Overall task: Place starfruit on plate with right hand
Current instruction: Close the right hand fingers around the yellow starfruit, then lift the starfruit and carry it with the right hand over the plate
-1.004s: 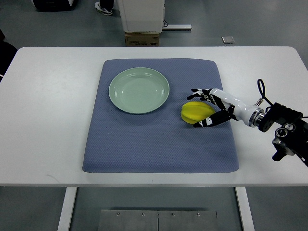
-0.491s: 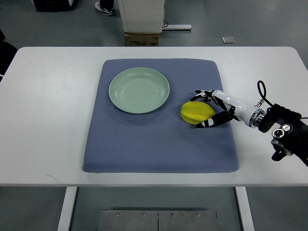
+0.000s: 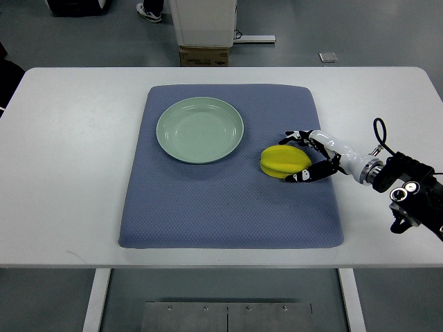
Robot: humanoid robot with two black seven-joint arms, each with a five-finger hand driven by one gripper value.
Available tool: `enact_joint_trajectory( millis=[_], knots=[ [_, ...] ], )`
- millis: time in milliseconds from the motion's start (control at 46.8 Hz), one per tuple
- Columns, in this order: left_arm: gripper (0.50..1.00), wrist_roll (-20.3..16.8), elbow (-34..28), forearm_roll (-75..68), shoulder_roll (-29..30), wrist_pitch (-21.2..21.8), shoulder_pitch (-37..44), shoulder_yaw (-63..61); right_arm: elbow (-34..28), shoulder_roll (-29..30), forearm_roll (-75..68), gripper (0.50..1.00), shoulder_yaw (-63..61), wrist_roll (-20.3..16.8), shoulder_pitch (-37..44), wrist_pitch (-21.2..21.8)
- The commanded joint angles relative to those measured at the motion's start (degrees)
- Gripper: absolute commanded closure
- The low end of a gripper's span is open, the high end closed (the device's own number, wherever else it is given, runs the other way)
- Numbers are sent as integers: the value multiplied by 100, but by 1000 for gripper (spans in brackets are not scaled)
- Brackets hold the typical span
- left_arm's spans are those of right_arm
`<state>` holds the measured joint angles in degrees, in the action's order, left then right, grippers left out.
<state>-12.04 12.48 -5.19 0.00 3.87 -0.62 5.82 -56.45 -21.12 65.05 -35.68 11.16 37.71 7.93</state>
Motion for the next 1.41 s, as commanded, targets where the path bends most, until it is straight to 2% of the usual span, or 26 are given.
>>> enact_joint_trajectory(
  millis=[0, 235, 513, 619, 1175, 1388],
  knots=[
    [500, 0, 0, 0, 0, 0, 0, -2, 2, 3, 8, 605, 0, 0, -1, -10],
    [500, 0, 0, 0, 0, 0, 0, -2, 116, -6, -1, 684, 53, 52, -1, -10],
    [500, 0, 0, 0, 0, 0, 0, -2, 151, -6, -10, 852, 53, 105, -1, -10],
    [500, 0, 0, 0, 0, 0, 0, -2, 151, -6, -36, 885, 44, 105, 17, -10],
    [500, 0, 0, 0, 0, 0, 0, 7, 134, -6, -98, 881, -18, 44, 394, 7],
    [500, 0, 0, 0, 0, 0, 0, -2, 143, 29, -106, 881, -35, -123, 632, 7]
  ],
)
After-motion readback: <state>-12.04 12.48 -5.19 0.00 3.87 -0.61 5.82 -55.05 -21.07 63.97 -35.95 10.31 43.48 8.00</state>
